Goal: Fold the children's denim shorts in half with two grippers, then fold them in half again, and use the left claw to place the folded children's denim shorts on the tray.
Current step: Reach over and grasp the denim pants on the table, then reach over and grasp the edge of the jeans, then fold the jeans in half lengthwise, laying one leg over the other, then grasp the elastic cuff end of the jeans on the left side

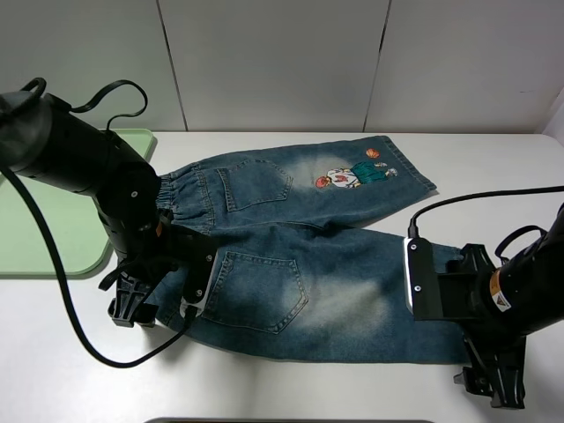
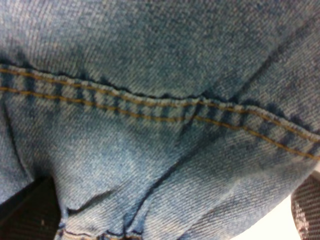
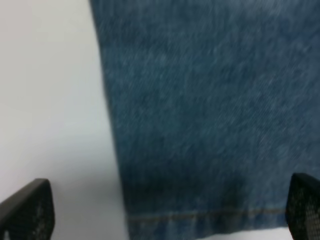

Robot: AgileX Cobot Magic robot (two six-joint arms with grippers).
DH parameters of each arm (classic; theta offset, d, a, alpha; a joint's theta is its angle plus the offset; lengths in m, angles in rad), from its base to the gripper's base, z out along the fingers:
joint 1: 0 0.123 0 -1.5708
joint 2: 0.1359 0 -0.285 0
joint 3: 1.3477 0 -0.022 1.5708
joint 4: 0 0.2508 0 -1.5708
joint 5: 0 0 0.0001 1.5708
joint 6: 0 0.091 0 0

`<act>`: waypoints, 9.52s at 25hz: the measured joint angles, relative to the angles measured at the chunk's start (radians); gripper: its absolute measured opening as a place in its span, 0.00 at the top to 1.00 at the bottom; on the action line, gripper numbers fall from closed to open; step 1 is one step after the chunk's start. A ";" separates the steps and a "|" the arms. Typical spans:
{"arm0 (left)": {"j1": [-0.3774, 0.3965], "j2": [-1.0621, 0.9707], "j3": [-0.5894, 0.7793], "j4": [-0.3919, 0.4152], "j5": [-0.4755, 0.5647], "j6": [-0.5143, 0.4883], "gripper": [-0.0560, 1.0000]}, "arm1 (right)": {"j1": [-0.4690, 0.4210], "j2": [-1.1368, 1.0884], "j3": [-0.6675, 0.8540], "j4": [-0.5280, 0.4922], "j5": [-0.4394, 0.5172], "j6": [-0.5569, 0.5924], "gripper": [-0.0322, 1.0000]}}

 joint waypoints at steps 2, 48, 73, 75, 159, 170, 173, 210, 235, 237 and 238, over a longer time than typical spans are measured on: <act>0.000 0.000 0.000 0.000 0.001 0.000 0.08 | 0.000 0.000 0.001 0.001 -0.016 -0.016 0.29; 0.000 0.004 -0.001 0.001 -0.037 0.005 0.36 | 0.001 0.254 -0.026 0.030 -0.066 -0.107 0.83; 0.000 0.002 -0.004 0.007 -0.049 0.005 0.81 | 0.001 0.234 -0.019 0.027 -0.101 -0.058 0.98; 0.000 0.000 -0.004 0.007 -0.045 0.005 0.81 | 0.001 0.216 -0.014 0.030 -0.106 -0.047 0.98; 0.109 -0.188 -0.107 -0.001 0.012 -0.269 0.90 | -0.173 0.326 -0.925 -0.121 0.390 0.230 1.00; 0.188 -0.188 -0.108 -0.013 -0.114 -0.280 0.90 | -0.250 0.398 -1.001 -0.067 0.380 0.222 1.00; 0.203 -0.185 -0.109 -0.014 -0.152 -0.293 0.90 | -0.275 0.400 -1.002 -0.020 0.369 0.176 1.00; 0.287 -0.056 -0.219 -0.011 -0.282 -0.326 0.90 | -0.318 0.597 -1.155 0.058 0.244 0.102 1.00; 0.293 -0.056 -0.219 -0.010 -0.334 -0.326 0.04 | -0.333 0.597 -1.159 0.038 0.181 0.200 0.30; 0.293 -0.056 -0.219 -0.010 -0.335 -0.326 0.02 | -0.334 0.597 -1.159 0.035 0.177 0.204 0.30; 0.293 -0.056 -0.219 -0.010 -0.335 -0.326 0.02 | -0.334 0.597 -1.159 0.035 0.176 0.204 0.30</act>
